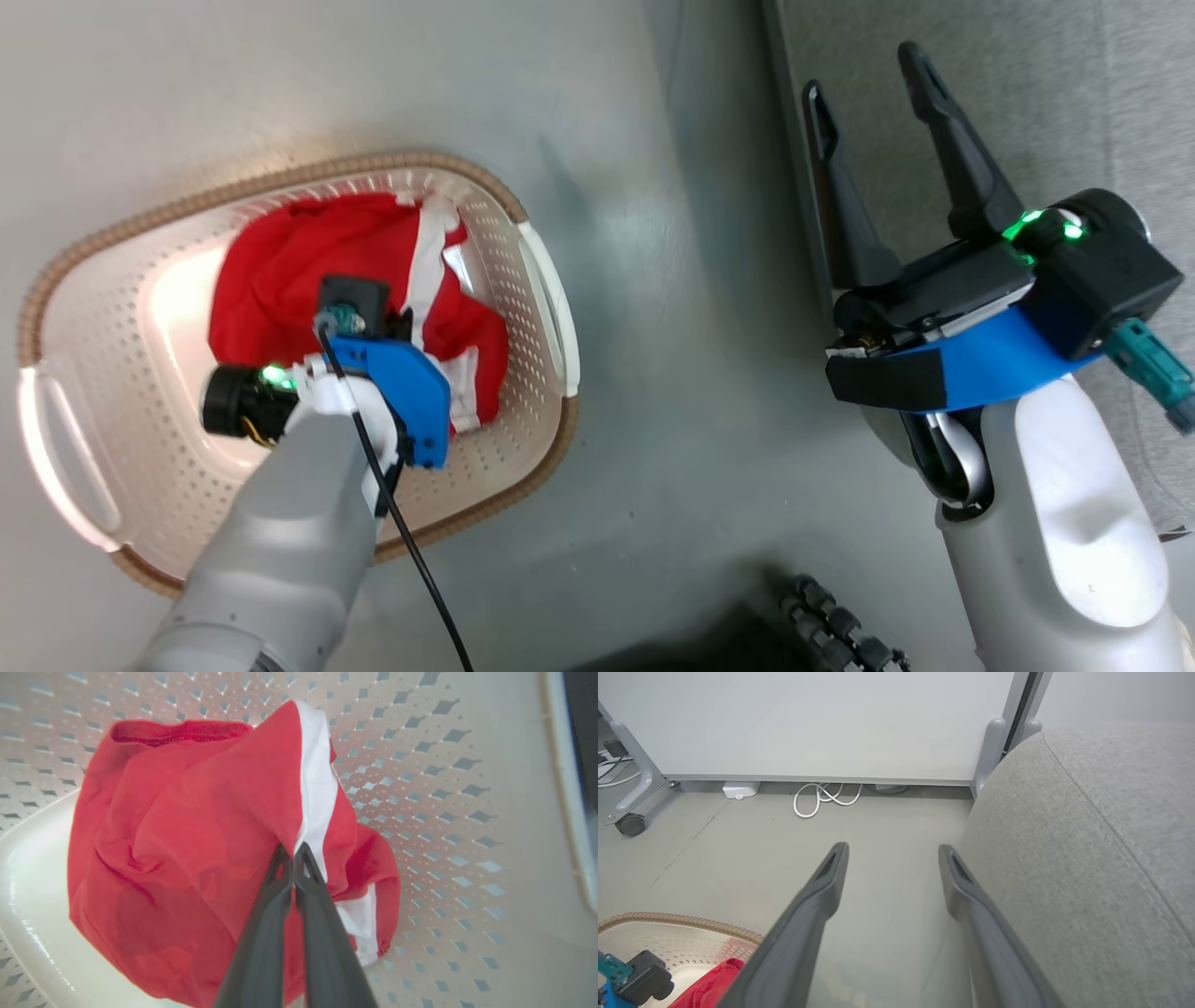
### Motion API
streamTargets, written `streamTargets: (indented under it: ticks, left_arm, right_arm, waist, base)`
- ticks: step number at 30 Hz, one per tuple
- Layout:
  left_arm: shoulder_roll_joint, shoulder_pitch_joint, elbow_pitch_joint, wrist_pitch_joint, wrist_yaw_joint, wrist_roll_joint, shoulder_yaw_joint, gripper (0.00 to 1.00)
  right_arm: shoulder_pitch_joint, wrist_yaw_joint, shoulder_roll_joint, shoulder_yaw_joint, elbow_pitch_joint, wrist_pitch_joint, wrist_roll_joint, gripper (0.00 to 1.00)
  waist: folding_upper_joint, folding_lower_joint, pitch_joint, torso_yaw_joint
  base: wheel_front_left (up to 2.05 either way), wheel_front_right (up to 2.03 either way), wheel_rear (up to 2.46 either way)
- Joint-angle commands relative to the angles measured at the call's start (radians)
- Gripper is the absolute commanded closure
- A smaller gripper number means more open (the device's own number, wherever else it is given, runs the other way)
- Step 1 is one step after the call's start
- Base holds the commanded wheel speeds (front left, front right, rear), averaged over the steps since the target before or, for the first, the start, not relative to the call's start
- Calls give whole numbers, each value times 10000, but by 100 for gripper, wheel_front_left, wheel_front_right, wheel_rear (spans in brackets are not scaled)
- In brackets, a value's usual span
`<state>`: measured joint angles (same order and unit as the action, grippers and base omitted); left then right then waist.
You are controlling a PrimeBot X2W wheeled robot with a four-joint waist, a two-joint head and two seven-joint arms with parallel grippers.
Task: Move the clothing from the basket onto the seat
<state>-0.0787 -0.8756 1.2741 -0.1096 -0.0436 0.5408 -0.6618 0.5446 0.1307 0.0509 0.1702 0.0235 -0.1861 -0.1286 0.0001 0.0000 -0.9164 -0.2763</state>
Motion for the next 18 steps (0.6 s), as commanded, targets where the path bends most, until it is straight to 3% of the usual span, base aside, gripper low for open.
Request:
streamTargets:
  ticks: [1,10,18]
  left_arm:
    - [46,231,20,-79,-57,66,-52,100]
    - [281,1670,-93,-498,-491,327,-431,100]
    - [289,2723,-1422,-506,-788,958,-1233,100]
  right_arm:
    - [-89,1,-8,30,141,-17,46,0]
    - [-763,1,-2,78,1009,344,446,0]
    - [-1496,1,2,349,1694,850,381,0]
  waist:
    - [-1,0,672,128]
    - [-1,0,3380,806]
    - [-1,0,5681,1496]
  base:
    - [0,0,0]
    - [0,0,0]
    - [0,0,0]
